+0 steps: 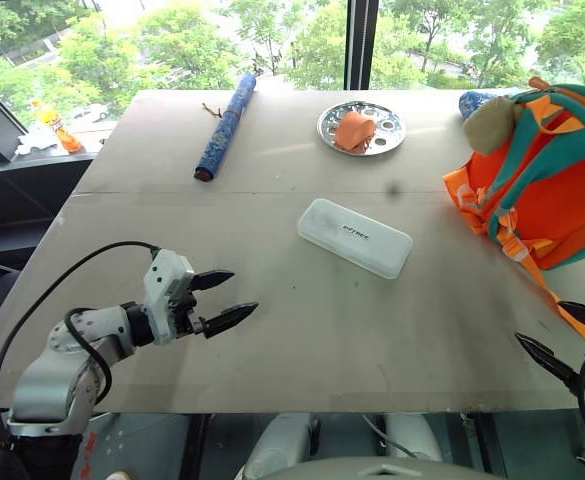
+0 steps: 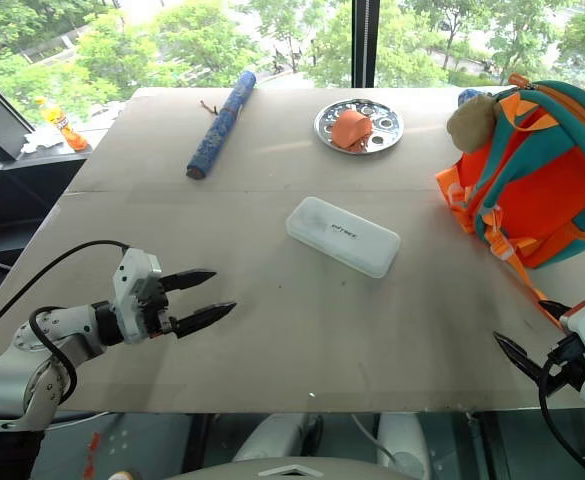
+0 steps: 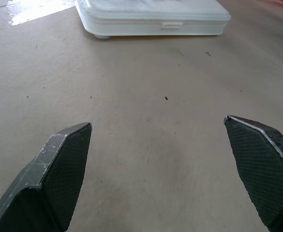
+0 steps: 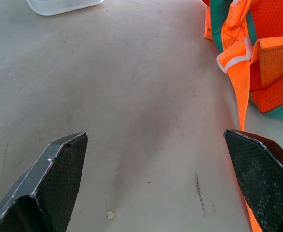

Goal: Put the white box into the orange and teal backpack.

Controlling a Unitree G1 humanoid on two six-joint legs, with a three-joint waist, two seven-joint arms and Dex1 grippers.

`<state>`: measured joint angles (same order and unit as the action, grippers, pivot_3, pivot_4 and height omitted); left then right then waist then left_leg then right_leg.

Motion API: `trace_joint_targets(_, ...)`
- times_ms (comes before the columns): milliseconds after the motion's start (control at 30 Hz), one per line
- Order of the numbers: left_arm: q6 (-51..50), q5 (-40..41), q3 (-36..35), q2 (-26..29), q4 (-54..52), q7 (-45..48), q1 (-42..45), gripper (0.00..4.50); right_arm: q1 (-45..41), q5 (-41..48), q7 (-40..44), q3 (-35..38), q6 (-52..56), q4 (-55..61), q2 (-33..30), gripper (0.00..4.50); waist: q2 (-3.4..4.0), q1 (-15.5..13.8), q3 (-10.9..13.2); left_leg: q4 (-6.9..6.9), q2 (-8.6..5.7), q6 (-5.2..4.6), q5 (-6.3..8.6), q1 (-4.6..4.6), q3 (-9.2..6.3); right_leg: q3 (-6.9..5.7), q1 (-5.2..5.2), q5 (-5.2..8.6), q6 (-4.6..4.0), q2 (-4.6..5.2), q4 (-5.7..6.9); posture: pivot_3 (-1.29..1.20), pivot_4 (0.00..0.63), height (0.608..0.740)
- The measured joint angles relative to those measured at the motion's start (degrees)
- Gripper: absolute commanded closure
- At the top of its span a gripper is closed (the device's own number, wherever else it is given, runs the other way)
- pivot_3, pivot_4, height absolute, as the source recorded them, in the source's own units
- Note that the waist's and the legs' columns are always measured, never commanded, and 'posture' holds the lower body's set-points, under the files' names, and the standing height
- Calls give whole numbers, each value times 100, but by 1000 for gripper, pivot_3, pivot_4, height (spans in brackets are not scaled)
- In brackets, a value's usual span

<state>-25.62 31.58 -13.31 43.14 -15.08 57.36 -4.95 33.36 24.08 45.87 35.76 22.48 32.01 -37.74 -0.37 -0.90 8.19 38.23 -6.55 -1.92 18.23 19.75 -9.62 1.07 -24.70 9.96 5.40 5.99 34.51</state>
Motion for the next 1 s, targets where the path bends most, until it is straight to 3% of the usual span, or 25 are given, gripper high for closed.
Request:
trace_joint_targets(400, 11, 0, 0, -111, 88, -229, 379, 0, -835, 233, -1046, -643, 1244, 1104, -4, 40, -5, -40, 1, 1, -2, -2, 1, 5, -4, -4, -1, -1, 0, 1, -8, 0, 150, 731)
trace_joint_targets(700, -6, -16, 39, -294, 285, -495, 774, 0, -1459, 493, -1445, -1512, 1617, 1168, 204, 4203, -5, 5, 1, 3, 0, -1, 1, 2, -1, -2, -2, -1, 0, 0, -3, 0, 150, 731)
trace_joint_targets(733, -8, -36, 46, -312, 313, -532, 838, 0, -1577, 448, -1509, -1625, 1634, 1149, 206, 4466, -5, 3, 1, 3, 0, -1, 1, 2, -1, -3, -2, -1, 0, 0, -3, 0, 150, 731)
trace_joint_targets(867, -3, -143, 161, -402, 480, -670, 1192, 0, -2065, 265, -1752, -2148, 1774, 921, 211, 4466, -6, -1, 0, 4, -1, 0, 0, 2, -3, -4, -1, -1, -1, -1, 0, 0, 150, 731)
trace_joint_targets(1000, -130, -285, 385, -528, 694, -917, 1581, 1572, -2608, 5, -2082, -2694, 2002, 680, 312, 4500, -7, 4, 0, 6, -2, 0, 0, 4, -3, -4, -5, -2, -1, 0, 0, 0, 150, 731)
